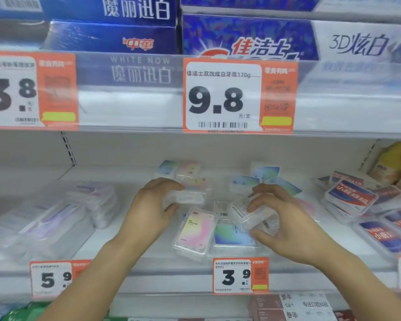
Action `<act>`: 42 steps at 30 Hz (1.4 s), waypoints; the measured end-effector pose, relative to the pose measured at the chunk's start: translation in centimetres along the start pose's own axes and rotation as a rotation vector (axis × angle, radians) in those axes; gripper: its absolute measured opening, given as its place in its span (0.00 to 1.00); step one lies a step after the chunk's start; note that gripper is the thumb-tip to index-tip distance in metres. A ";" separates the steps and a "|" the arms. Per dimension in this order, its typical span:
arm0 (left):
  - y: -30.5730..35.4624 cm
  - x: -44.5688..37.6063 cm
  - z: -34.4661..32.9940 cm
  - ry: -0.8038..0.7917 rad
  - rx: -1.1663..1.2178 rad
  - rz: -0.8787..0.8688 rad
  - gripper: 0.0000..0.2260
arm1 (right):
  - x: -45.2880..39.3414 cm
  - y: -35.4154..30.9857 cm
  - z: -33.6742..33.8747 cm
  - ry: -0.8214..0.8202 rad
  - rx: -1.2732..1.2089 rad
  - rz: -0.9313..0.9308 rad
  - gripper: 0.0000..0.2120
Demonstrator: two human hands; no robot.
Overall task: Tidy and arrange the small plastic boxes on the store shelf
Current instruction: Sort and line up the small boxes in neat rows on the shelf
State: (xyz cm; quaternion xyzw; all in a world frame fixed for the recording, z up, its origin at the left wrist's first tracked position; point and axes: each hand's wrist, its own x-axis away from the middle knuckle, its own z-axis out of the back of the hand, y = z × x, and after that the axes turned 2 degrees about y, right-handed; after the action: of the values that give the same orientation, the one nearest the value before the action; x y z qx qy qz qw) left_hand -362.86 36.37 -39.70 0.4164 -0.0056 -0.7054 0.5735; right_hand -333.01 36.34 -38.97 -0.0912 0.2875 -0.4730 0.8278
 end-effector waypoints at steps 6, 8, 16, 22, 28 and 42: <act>4.0 1.0 1.2 -0.090 0.106 -0.116 0.15 | 0.3 -0.3 -0.6 0.061 -0.024 -0.085 0.14; 4.7 2.4 1.4 -0.274 0.101 -0.165 0.20 | 0.4 -0.2 -0.5 0.058 0.038 -0.071 0.16; 4.6 4.4 0.4 -0.234 0.049 -0.105 0.27 | -0.6 -0.2 -0.2 0.203 0.243 0.007 0.21; 5.8 3.2 -2.0 -0.193 -0.038 -0.133 0.31 | -2.5 -0.1 0.1 0.383 0.203 -0.319 0.16; 8.3 1.5 -5.0 -0.353 -0.005 -0.044 0.33 | -0.9 -0.6 1.5 0.447 0.216 -0.353 0.14; 6.8 3.6 -2.6 -0.398 0.161 0.562 0.32 | -0.3 -0.7 0.7 -0.009 0.082 -0.637 0.38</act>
State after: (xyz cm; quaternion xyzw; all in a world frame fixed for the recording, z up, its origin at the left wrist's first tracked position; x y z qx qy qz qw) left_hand -355.83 32.30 -40.16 0.2969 -0.2872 -0.5845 0.6984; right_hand -333.26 36.17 -37.95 -0.1452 0.2213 -0.7193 0.6423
